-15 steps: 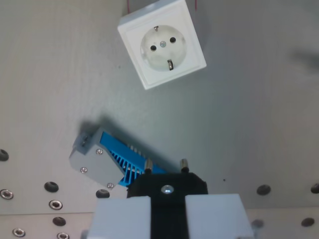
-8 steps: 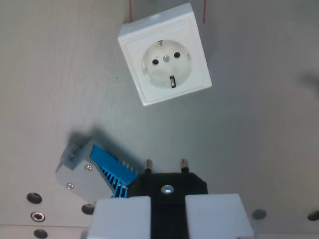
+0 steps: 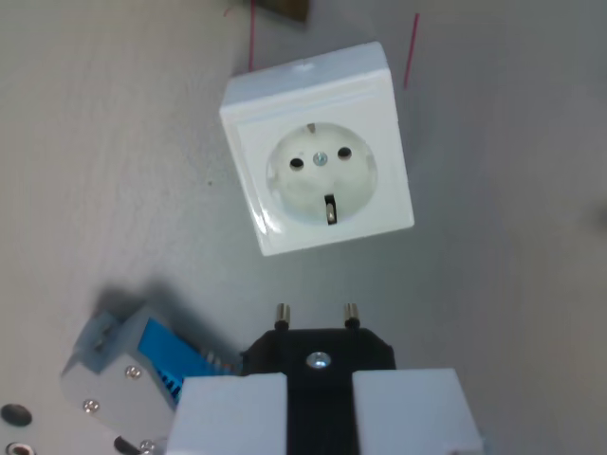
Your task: Move above the white socket
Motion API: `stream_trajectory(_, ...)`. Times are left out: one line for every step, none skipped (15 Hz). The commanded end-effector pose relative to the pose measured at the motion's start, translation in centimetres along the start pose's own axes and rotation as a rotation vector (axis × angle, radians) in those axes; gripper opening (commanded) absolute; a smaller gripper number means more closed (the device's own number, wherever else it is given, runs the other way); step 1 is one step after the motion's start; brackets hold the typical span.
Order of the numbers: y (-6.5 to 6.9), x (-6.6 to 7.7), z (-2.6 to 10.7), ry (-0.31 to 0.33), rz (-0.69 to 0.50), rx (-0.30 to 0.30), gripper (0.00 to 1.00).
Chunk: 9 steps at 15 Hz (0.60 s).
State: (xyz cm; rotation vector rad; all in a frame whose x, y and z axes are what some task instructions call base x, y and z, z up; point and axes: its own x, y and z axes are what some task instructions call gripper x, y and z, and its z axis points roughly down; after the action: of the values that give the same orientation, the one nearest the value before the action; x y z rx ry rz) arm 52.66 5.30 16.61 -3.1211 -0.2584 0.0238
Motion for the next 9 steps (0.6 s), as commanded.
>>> stream_trajectory(0.4,0.2,1.2,0.074,-0.130,0.007,0.00)
stream_trajectory(0.5,0.3,1.6,0.073,-0.139,0.007,0.00)
stream_trajectory(0.5,0.4,2.0,0.070,-0.140,0.008,0.00)
stream_trajectory(0.5,0.5,2.3,0.069,-0.149,0.008,0.00)
stream_trajectory(0.5,0.5,2.6,0.065,-0.153,0.009,0.00)
stream_trajectory(0.5,0.6,2.9,0.064,-0.160,0.009,0.00)
stream_trajectory(0.5,0.7,3.2,0.061,-0.166,0.010,0.00)
stream_trajectory(0.6,0.8,3.5,0.058,-0.167,0.010,0.00)
stream_trajectory(0.6,0.9,3.8,0.057,-0.170,0.011,0.00)
